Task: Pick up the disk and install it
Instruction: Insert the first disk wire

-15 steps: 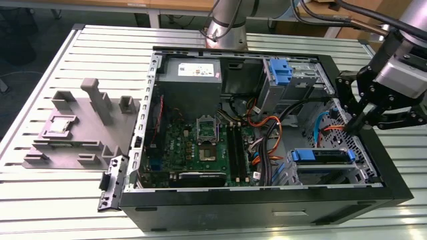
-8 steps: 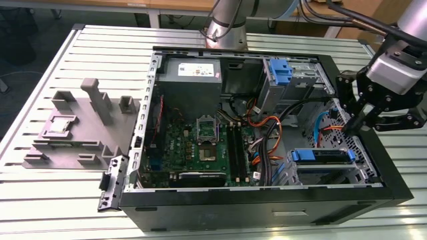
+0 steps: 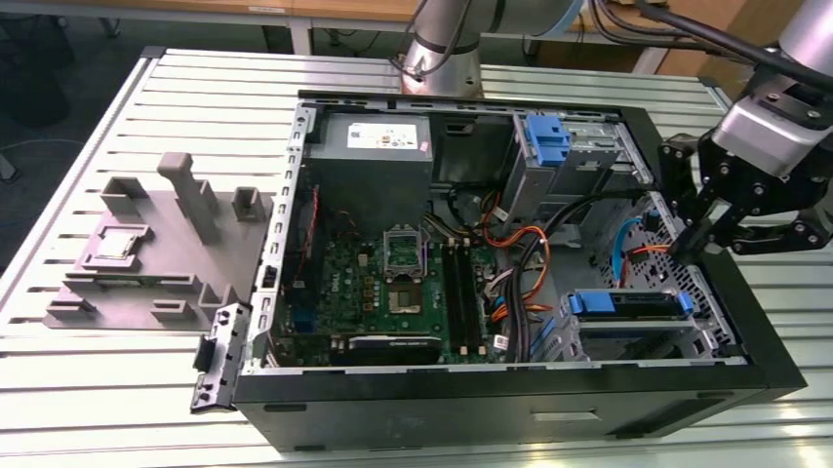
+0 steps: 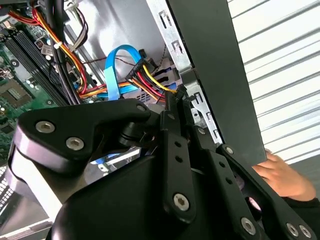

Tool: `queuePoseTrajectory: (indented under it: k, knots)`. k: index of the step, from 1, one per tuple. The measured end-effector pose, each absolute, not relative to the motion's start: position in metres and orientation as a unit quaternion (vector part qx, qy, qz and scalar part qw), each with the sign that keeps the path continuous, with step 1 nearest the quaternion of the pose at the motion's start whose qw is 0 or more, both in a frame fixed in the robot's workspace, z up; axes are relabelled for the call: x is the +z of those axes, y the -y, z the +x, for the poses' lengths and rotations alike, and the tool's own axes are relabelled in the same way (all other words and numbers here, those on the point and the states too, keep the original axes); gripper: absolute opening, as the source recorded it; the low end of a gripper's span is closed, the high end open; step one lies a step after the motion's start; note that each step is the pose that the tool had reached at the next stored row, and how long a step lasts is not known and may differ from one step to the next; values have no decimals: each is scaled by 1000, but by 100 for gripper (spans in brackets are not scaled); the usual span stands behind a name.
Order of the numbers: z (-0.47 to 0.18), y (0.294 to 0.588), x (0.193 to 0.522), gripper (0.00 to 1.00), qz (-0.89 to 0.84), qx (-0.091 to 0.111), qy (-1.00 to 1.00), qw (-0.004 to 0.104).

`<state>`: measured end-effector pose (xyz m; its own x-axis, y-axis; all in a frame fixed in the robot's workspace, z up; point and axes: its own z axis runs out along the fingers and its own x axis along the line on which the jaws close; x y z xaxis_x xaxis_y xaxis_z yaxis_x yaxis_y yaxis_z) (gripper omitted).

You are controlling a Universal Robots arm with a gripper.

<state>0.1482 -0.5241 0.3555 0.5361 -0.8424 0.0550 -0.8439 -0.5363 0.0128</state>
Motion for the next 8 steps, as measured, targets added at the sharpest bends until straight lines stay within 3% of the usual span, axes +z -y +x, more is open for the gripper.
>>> queuePoseTrajectory:
  k: [8]
  knots:
    - [148, 524, 356, 17, 839, 20, 544, 20]
